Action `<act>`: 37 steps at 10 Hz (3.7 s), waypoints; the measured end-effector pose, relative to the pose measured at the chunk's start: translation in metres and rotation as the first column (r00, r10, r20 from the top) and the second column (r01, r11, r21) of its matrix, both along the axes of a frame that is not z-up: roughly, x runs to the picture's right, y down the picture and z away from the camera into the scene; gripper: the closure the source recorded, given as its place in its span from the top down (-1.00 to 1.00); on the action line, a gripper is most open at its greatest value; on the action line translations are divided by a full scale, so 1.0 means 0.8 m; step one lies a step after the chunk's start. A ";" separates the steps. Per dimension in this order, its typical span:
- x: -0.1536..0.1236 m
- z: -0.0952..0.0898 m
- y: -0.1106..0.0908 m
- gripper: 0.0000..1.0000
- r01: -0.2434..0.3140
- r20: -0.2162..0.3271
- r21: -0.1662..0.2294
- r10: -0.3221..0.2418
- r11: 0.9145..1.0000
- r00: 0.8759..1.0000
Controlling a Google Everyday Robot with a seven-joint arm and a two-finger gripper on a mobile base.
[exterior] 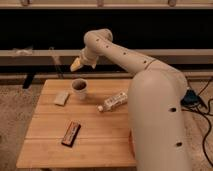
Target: Push the eraser across the table
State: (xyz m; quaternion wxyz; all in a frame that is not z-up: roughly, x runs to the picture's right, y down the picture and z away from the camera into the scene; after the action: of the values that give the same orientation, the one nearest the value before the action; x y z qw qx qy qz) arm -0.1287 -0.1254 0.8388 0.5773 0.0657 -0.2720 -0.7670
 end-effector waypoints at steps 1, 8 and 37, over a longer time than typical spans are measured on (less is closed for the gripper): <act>0.000 0.000 0.000 0.60 0.000 0.000 0.000 0.000 1.000 1.000; 0.000 0.000 0.000 0.60 0.000 0.000 0.000 0.000 1.000 1.000; -0.027 -0.017 0.287 -0.33 0.330 -0.009 -0.151 -0.335 0.932 0.942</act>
State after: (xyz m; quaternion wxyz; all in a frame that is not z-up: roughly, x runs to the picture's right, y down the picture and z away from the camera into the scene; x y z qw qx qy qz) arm -0.1506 0.1044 0.8250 0.4471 -0.0374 -0.3253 -0.8324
